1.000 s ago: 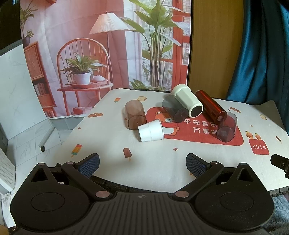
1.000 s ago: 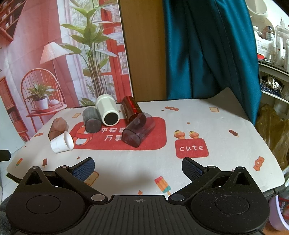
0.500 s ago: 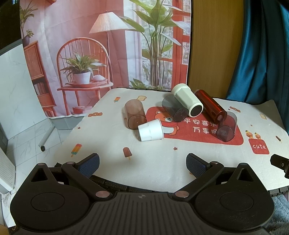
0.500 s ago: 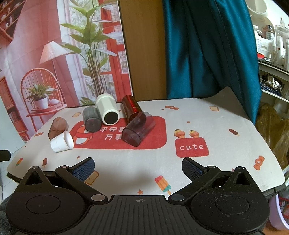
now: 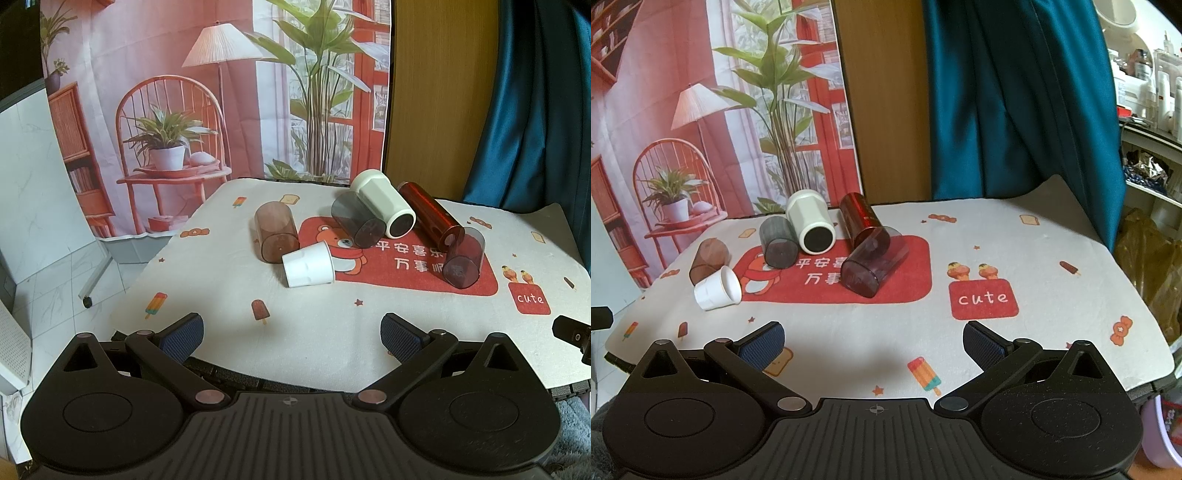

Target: Flip cup upright

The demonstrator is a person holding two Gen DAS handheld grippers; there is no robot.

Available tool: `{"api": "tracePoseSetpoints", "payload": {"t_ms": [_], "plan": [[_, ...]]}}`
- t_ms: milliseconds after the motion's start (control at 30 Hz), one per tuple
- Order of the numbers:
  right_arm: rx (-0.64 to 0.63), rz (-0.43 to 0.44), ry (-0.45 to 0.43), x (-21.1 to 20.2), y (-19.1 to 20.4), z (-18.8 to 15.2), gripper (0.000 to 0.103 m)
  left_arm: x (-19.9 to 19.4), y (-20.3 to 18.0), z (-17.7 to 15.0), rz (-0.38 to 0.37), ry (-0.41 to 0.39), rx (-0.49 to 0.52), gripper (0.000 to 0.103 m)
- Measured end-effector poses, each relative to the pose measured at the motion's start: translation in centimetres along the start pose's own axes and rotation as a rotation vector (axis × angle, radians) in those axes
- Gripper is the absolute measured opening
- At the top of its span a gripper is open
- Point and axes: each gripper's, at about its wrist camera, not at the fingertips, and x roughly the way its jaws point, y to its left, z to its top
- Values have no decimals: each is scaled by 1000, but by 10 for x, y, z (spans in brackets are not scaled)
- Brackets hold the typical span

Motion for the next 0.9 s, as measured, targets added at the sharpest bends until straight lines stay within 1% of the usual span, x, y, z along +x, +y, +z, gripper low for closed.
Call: {"api": "tracePoseSetpoints", "payload": {"t_ms": [167, 367, 567, 733, 800, 900], "plan": [[-3, -1, -5, -1, 0, 0, 103, 0, 0, 0, -2, 2, 1, 103], [-2, 1, -20, 1, -2, 8, 103, 3, 1, 3, -15, 8, 6, 103], [39, 9, -59, 12, -11, 17, 103, 19, 3, 10, -4, 9, 39, 103], [45, 6, -5, 38, -12, 20, 103, 52, 5, 29, 19, 1, 96, 103], [37, 12, 15, 46, -9, 19, 103, 70, 6, 38, 14, -14, 113, 103], [30, 21, 57, 59, -5, 15, 103, 102, 7, 52, 27, 9, 129, 102]]}}
